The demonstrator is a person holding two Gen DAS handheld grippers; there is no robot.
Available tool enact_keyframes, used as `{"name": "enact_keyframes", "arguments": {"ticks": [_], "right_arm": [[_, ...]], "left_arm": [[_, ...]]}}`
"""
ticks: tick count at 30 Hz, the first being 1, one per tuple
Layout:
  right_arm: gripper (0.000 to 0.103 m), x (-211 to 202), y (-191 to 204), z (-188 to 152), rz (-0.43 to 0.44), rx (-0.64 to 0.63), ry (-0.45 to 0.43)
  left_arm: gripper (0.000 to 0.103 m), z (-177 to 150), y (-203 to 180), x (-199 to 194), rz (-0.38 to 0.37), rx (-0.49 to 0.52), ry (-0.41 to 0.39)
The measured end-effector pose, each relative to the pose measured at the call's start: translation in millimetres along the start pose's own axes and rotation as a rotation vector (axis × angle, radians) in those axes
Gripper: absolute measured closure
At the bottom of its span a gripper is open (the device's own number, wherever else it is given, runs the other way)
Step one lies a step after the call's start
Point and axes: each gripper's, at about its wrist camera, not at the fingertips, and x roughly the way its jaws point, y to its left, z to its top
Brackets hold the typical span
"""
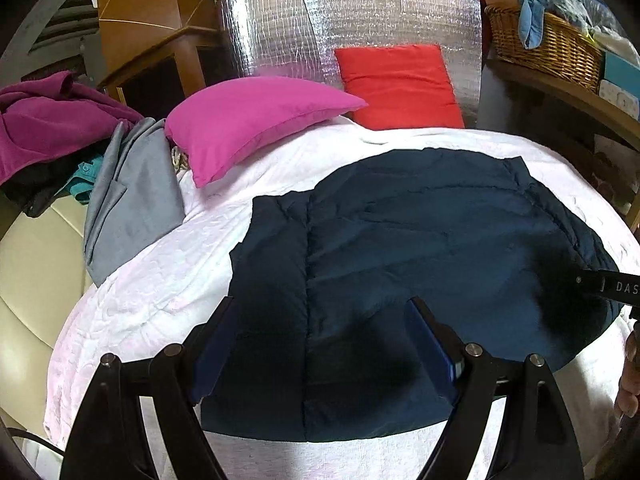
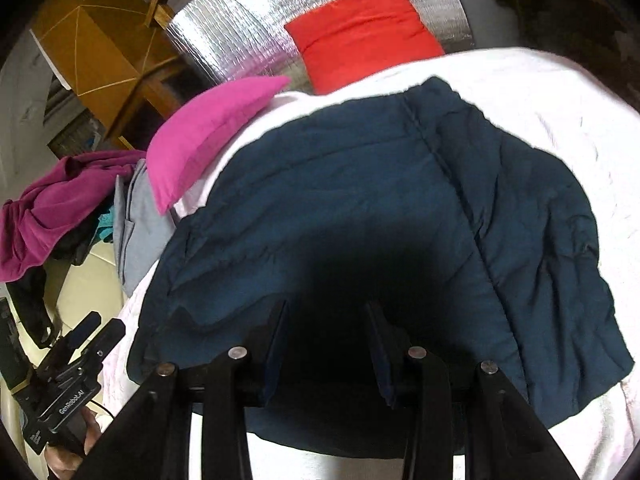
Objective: Fold large clothes
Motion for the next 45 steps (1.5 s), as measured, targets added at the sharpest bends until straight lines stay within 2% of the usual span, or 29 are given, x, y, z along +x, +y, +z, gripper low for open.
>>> {"name": "enact_keyframes", "arguments": {"ticks": [3, 7, 9, 11, 13, 14, 17, 19, 21, 22, 24, 27, 30, 34, 37, 38, 39, 40, 41, 43, 45], "right_arm": [[0.061, 0.3, -2.5, 0.7, 0.015, -0.004, 0.014], [0.061, -20.6, -13.8, 4.4, 0.071, 0.022, -0.021], [0.061, -41.0, -28.4, 8.6, 0.082, 0.056, -0.08], [0.054, -61.4, -48.8, 10.5, 0.085, 0.109, -0.136], [0.035, -76.7, -69.2, 8.7, 0.084, 0.173, -0.168], [0.034, -84.4, -81.4, 7.5, 0.084, 0.207, -0.177], [0.034, -102.2, -108.1, 1.1, 0.045, 0.278, -0.188], [0.034, -108.3, -124.1, -6.6, 0.084, 0.353, -0.16], [0.033, -113.1, -137.7, -19.0, 0.16, 0.444, -0.12], [0.029, -114.0, -139.8, -27.4, 0.195, 0.476, -0.106], [0.021, -107.9, -138.0, -40.0, 0.242, 0.511, -0.06], [0.02, -75.3, -129.3, -56.0, 0.285, 0.569, 0.066], [0.02, -43.6, -116.9, -56.4, 0.28, 0.586, 0.121], [0.02, -17.2, -109.9, -54.4, 0.269, 0.641, 0.059], [0.02, -6.3, -107.0, -46.1, 0.281, 0.669, -0.024], [0.021, -4.9, -102.0, -42.9, 0.26, 0.64, -0.04], [0.03, -4.3, -94.8, -38.5, 0.207, 0.592, -0.055], [0.047, -4.4, -88.9, -34.2, 0.171, 0.552, -0.074], [0.049, -7.8, -87.1, -31.2, 0.165, 0.534, -0.097], [0.062, -16.5, -78.3, -23.4, 0.162, 0.488, -0.159], [0.064, -27.2, -65.9, -15.5, 0.161, 0.419, -0.235]], "left_arm": [[0.018, -1.7, -0.4, 9.9, 0.002, 0.004, 0.029], [0.018, -4.6, 13.9, 32.9, 0.008, -0.056, 0.126], [0.018, -5.1, 31.2, 39.9, -0.003, -0.136, 0.158], [0.018, -6.8, 50.1, 42.6, -0.041, -0.231, 0.177], [0.018, -9.5, 69.8, 44.9, -0.089, -0.328, 0.19], [0.018, -12.3, 80.7, 46.3, -0.1, -0.375, 0.197], [0.018, -19.9, 100.5, 46.7, -0.065, -0.439, 0.213], [0.018, -28.0, 114.3, 42.4, -0.062, -0.5, 0.214], [0.018, -39.6, 125.8, 41.1, -0.134, -0.58, 0.242], [0.018, -46.2, 128.3, 42.9, -0.166, -0.618, 0.276], [0.018, -58.3, 127.7, 46.5, -0.199, -0.682, 0.34], [0.018, -69.2, 114.4, 54.1, -0.227, -0.703, 0.427], [0.018, -73.3, 105.3, 61.8, -0.28, -0.748, 0.448], [0.018, -77.7, 102.7, 75.6, -0.335, -0.837, 0.421], [0.019, -78.2, 104.4, 83.6, -0.364, -0.901, 0.378], [0.028, -76.1, 103.7, 85.3, -0.369, -0.9, 0.356], [0.036, -72.2, 102.2, 86.8, -0.361, -0.889, 0.334], [0.04, -68.5, 101.1, 87.9, -0.359, -0.883, 0.318], [0.046, -65.4, 100.3, 89.2, -0.363, -0.88, 0.302], [0.055, -59.3, 100.7, 89.0, -0.379, -0.88, 0.266], [0.059, -51.5, 100.2, 85.0, -0.381, -0.851, 0.205]]}}
